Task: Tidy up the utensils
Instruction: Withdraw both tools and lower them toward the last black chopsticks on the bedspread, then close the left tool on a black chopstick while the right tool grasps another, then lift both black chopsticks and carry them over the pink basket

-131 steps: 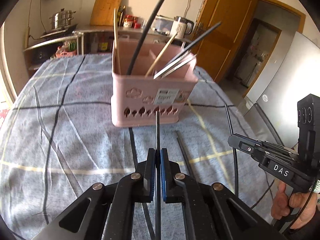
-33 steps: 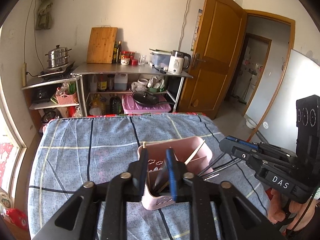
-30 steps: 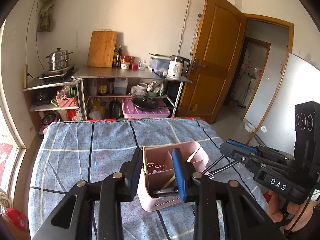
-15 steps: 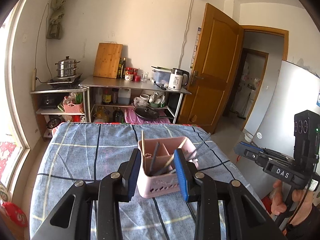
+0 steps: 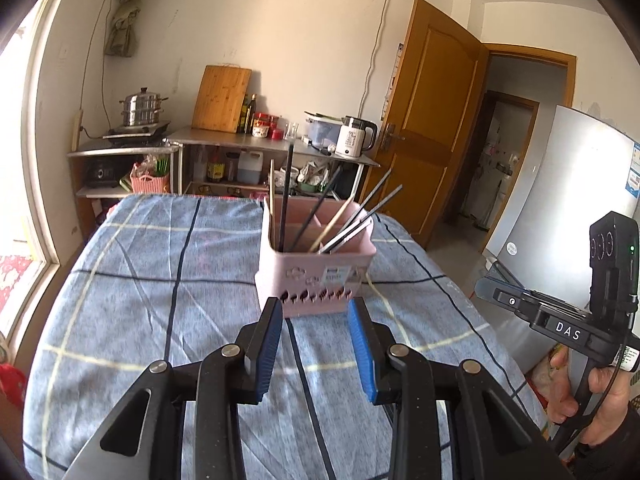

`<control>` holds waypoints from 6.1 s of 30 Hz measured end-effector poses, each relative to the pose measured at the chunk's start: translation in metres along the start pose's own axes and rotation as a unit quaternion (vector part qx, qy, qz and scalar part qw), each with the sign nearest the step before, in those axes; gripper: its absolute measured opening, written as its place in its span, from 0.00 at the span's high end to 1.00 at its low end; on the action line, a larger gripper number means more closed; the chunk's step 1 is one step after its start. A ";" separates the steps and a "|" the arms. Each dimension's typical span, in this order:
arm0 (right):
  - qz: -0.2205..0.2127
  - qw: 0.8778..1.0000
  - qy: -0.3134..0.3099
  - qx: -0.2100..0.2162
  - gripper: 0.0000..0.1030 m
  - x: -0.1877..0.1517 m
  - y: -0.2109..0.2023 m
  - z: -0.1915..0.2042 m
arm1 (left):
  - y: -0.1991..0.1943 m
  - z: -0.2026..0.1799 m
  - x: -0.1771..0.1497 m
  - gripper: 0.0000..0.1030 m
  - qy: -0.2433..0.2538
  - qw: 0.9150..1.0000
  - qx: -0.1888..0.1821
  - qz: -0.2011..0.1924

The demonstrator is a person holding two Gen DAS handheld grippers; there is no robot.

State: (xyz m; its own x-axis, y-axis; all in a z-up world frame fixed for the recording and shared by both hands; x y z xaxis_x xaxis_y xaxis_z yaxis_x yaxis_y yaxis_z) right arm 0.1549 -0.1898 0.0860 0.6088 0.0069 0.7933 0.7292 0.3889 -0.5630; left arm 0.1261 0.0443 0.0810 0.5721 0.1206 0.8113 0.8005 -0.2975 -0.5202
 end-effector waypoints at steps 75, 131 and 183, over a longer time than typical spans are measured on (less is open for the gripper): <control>0.174 0.982 0.065 -0.032 0.93 -0.107 0.084 -0.055 | 0.177 -0.052 -0.089 0.74 0.004 0.983 -0.030 0.182; 0.078 0.996 0.051 -0.004 0.95 -0.010 0.054 -0.039 | 0.087 -0.021 0.008 0.96 0.003 0.994 -0.016 0.105; -0.069 0.996 -0.036 0.048 0.95 0.125 0.016 0.036 | 0.009 0.023 0.187 0.96 0.044 0.998 0.031 -0.023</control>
State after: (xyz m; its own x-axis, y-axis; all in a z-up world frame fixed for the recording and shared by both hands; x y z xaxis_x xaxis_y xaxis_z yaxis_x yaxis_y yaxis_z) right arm 0.2322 -0.1498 0.1844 0.4780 0.0124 0.8783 0.7694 0.4764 -0.4254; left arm 0.2439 0.0858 0.2216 0.5194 0.0488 0.8532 0.8364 -0.2337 -0.4958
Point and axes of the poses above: each gripper's, at about its wrist camera, not at the fingertips, and y roughly the way its jaws point, z to its left, x to its top, the point moved 1 cm from there along y, roughly the way its jaws point, and after that the axes turned 2 degrees about -y, right-handed, at the moved point
